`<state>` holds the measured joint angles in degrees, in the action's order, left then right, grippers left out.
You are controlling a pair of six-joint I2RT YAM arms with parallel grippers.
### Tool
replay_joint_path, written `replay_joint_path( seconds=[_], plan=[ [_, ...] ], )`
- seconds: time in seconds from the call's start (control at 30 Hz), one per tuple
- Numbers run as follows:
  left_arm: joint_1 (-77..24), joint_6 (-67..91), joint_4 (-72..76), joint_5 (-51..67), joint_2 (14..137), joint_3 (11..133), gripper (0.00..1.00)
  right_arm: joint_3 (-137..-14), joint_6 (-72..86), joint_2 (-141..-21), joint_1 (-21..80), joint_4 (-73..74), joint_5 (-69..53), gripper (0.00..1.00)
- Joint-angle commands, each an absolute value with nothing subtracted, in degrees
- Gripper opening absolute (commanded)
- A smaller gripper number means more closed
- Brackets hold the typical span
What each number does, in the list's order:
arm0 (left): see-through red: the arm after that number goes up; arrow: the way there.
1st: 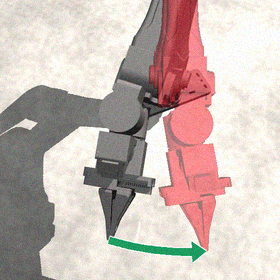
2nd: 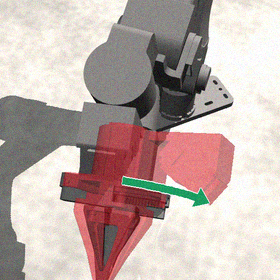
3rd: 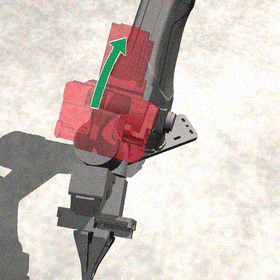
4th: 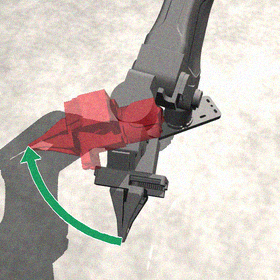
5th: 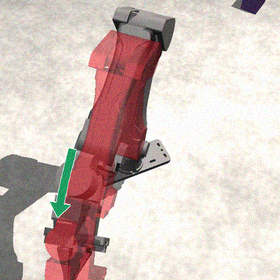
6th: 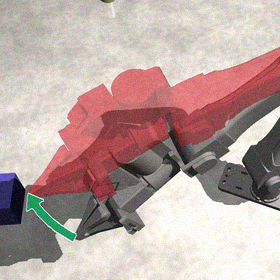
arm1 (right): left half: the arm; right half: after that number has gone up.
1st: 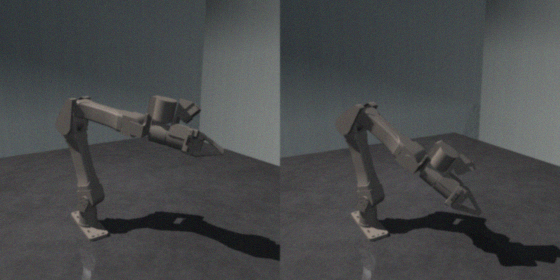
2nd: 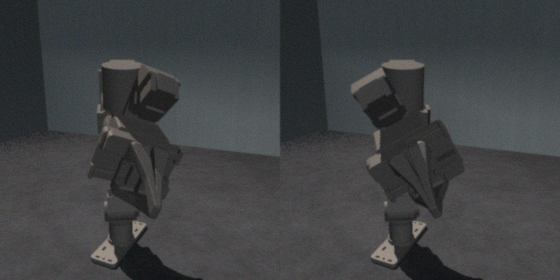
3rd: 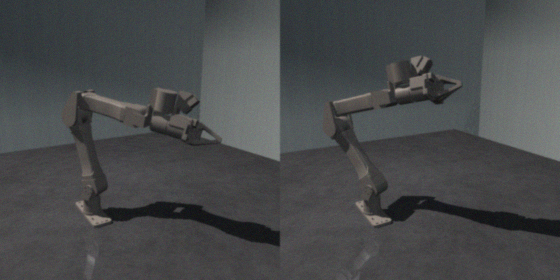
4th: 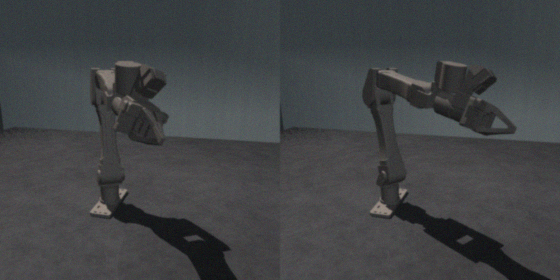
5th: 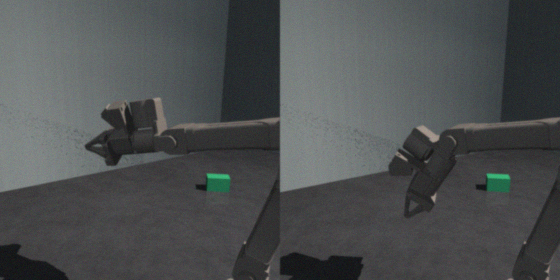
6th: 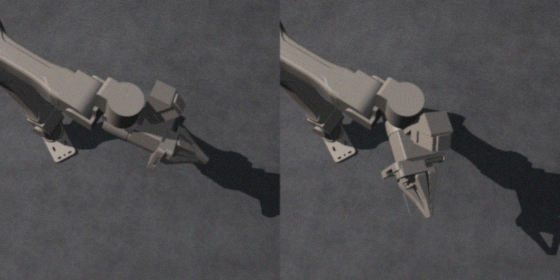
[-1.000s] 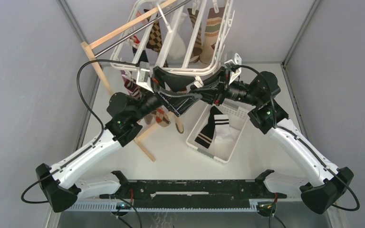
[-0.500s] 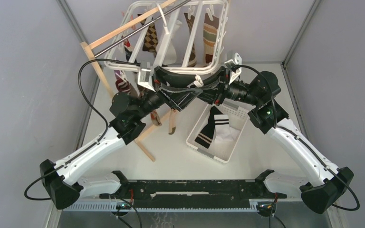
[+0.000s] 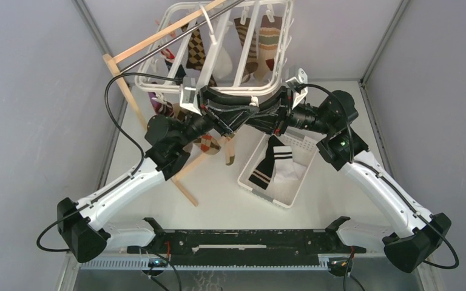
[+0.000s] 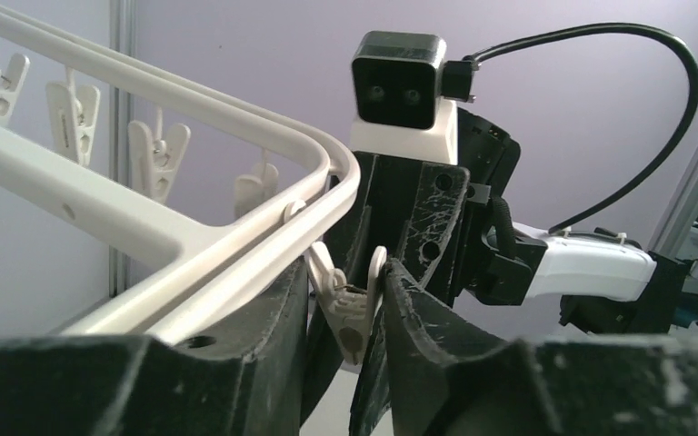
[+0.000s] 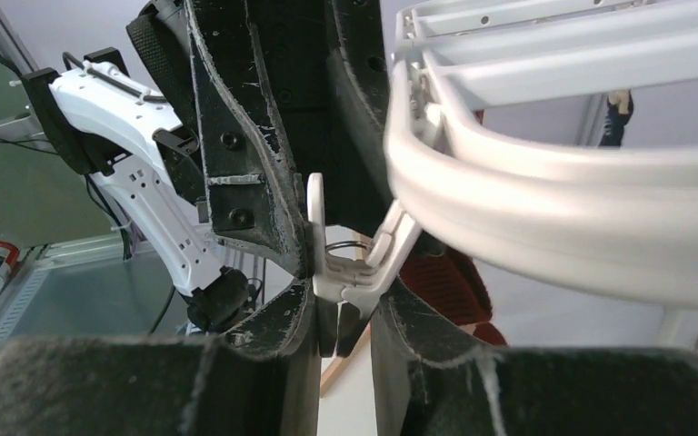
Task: Clip the socks to the hanger
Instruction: Open the clamp at the hanger.
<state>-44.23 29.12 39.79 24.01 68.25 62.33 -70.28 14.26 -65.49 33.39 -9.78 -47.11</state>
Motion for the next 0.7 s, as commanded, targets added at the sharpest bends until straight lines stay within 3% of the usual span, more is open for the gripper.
replay_joint_path(
  seconds=[0.0,0.1,0.13,0.27,0.3,0.37,0.5,0.67],
  plan=[
    [-43.0,30.6,42.4,24.8,69.9,62.6,0.27,-72.2,14.9,-65.6,34.8,-10.1,-55.1,0.00],
    [-42.8,31.1,43.1,25.4,70.1,62.5,0.04,-72.2,14.9,-65.9,34.8,-10.2,-55.3,0.00],
    [-42.8,31.2,43.1,25.5,70.1,62.5,0.01,-72.1,14.9,-66.0,34.8,-10.2,-55.3,0.00],
    [-42.8,31.6,43.6,25.7,69.9,62.2,0.00,-72.2,13.1,-65.8,34.9,-8.7,-53.7,0.00],
    [-42.8,31.7,43.8,25.8,69.9,62.0,0.00,-72.2,12.2,-65.5,34.9,-7.9,-51.9,0.04],
    [-42.8,32.0,44.1,25.8,69.7,61.8,0.00,-72.2,10.0,-64.8,35.2,-5.7,-48.5,0.21],
    [-42.8,32.5,44.4,25.4,69.6,61.3,0.00,-70.7,7.1,-62.7,35.2,-3.6,-41.4,0.41],
    [-42.8,33.8,44.9,23.3,69.5,60.7,0.00,-66.9,4.1,-58.4,36.1,-2.5,-31.8,0.52]
  ],
)
